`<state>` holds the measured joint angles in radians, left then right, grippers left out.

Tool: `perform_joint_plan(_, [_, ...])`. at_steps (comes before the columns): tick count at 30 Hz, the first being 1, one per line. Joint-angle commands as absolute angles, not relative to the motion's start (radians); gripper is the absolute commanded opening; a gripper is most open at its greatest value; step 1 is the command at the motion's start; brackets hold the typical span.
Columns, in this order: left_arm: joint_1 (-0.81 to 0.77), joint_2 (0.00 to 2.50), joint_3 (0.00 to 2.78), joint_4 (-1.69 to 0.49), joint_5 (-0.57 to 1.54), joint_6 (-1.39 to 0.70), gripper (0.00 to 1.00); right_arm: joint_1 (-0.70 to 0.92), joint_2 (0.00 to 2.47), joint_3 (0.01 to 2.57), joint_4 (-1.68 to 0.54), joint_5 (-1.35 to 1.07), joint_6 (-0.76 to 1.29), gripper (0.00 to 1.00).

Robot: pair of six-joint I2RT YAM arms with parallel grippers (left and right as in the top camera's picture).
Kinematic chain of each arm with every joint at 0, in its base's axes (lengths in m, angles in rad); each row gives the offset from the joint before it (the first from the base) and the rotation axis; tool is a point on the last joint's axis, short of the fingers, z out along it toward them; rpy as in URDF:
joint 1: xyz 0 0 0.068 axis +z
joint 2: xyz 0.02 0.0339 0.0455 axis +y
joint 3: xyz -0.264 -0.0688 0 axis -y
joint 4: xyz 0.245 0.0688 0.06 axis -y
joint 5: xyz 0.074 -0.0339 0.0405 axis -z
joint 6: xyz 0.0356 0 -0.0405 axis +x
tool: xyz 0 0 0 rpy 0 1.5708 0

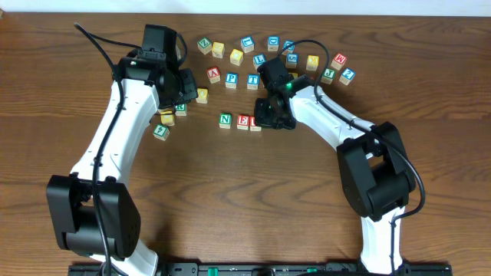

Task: Spell out NEURIPS
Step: 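Push red U block flush against red E with right gripper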

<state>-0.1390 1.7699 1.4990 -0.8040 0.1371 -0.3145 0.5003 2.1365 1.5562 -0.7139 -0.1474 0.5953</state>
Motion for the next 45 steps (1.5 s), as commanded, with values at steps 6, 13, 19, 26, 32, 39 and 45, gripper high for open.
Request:
perform_joint_plan(6, [-0.137, 1.777, 1.493, -0.803, 0.146, -0.308, 0.08, 0.512, 2.168, 1.549, -0.677, -0.180, 0.651, 0.05])
perform_joint_plan(13, [-0.137, 1.777, 1.493, -0.802, 0.146, -0.308, 0.09, 0.513, 2.178, 1.549, -0.643, -0.196, 0.650, 0.05])
perform_joint_plan(19, [-0.137, 1.777, 1.493, -0.802, 0.146, -0.308, 0.09, 0.513, 2.179, 1.549, -0.639, -0.203, 0.650, 0.05])
perform_joint_plan(26, [-0.137, 1.777, 1.493, -0.803, 0.146, -0.308, 0.09, 0.525, 2.179, 1.549, -0.650, -0.213, 0.650, 0.04])
perform_joint_plan(32, [-0.137, 1.777, 1.493, -0.803, 0.146, -0.308, 0.09, 0.525, 2.179, 1.549, -0.657, -0.221, 0.659, 0.03])
perform_joint_plan(39, [-0.137, 1.777, 1.493, -0.803, 0.146, -0.308, 0.08, 0.525, 2.179, 1.549, -0.657, -0.220, 0.666, 0.04])
perform_joint_plan(45, [-0.137, 1.777, 1.493, -0.800, 0.146, -0.307, 0.08, 0.518, 2.179, 1.551, -0.639, -0.216, 0.653, 0.14])
